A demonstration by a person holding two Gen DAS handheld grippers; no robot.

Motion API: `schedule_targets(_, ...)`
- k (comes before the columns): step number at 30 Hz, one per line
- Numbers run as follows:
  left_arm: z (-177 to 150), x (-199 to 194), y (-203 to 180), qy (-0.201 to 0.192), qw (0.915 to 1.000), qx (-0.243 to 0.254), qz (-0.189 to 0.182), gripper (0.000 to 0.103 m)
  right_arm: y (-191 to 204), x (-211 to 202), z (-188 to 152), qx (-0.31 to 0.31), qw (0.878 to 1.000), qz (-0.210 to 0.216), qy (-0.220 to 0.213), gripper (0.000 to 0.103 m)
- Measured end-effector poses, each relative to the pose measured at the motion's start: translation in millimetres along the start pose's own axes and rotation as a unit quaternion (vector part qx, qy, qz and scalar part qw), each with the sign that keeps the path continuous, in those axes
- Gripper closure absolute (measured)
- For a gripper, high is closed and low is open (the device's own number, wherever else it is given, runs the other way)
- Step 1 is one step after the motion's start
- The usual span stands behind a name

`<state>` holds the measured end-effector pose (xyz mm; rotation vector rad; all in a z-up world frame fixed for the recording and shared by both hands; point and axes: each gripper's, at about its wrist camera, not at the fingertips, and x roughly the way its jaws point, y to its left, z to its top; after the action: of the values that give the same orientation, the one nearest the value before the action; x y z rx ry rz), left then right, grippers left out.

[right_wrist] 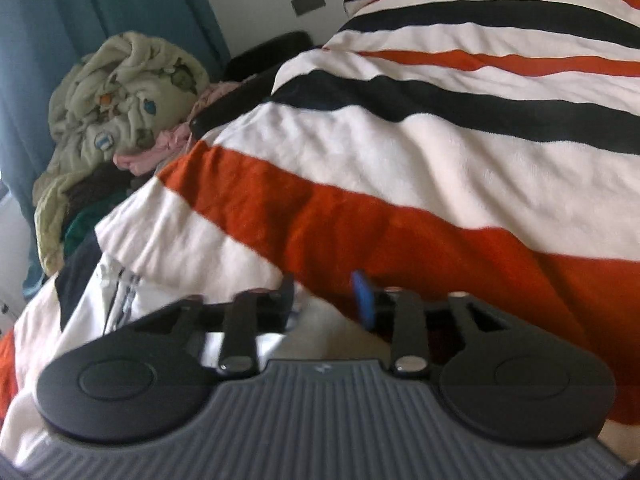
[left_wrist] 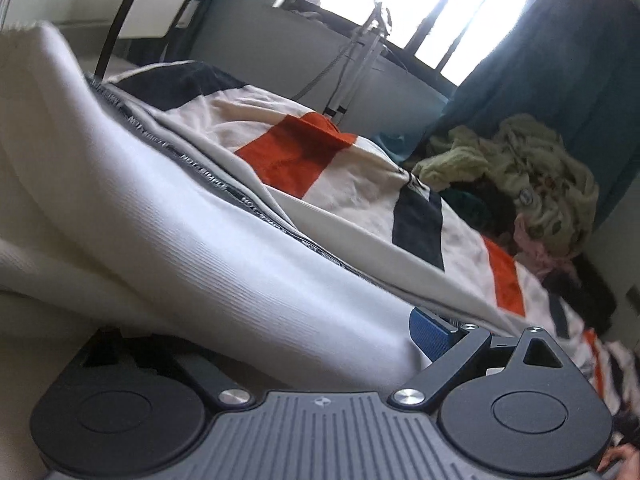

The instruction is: Fold clothes

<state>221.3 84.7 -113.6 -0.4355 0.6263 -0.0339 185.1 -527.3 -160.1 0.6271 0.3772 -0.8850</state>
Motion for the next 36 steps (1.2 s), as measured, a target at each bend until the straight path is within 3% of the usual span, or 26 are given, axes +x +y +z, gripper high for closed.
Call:
schedule_targets(1, -2, -3, -2, 0.000, 1.0000, 0.008, 0.001, 0.007, 1, -4, -1, -0.007, 1.000, 0.001, 0.004, 0.037)
schedule_targets(4, -8, -14, -7, -0.003, 0.9997, 0.026, 0.002, 0.007, 5, -32, -2, -0.036, 0.999, 0.005, -0.009, 0.019)
schedule_targets(11, -18, -68, -16, -0.025, 0.9970, 0.070, 0.021, 0.007, 13, -114, 6, -0.089, 0.993, 0.079, 0.000, 0.019)
schedule_targets(15, -20, -112, -21, -0.048, 0.9940, 0.090, 0.039, 0.007, 2, -155, 5, -0.083, 0.988, 0.115, 0.057, 0.019)
schedule_targets(18, -20, -146, -16, -0.058, 0.9948, 0.076, 0.036, 0.007, -20, -177, 10, -0.036, 0.987, 0.122, 0.101, 0.019)
schedule_targets(21, -22, -176, -2, -0.070, 0.9943, 0.050, 0.062, 0.006, -56, -194, 16, 0.050, 0.984, 0.128, 0.111, 0.019)
schedule_targets(24, -23, -203, 14, -0.080, 0.9914, 0.027, 0.100, 0.005, -83, -200, 14, 0.105, 0.983, 0.094, 0.120, 0.019)
schedule_targets(26, -23, -219, 34, -0.088, 0.9874, -0.007, 0.131, 0.005, -92, -199, 12, 0.117, 0.984, 0.062, 0.119, 0.019)
schedule_targets(30, -21, -252, 82, -0.120, 0.9735, -0.113, 0.159, 0.005, -111, -194, 10, 0.159, 0.981, 0.012, 0.111, 0.020)
schedule_targets(35, -19, -295, 142, -0.157, 0.9381, -0.244, 0.190, 0.005, -139, -178, -3, 0.230, 0.960, -0.017, 0.157, 0.022)
schedule_targets(36, -17, -298, 151, -0.156, 0.9350, -0.254, 0.192, 0.005, -142, -174, -6, 0.241, 0.955, -0.016, 0.170, 0.022)
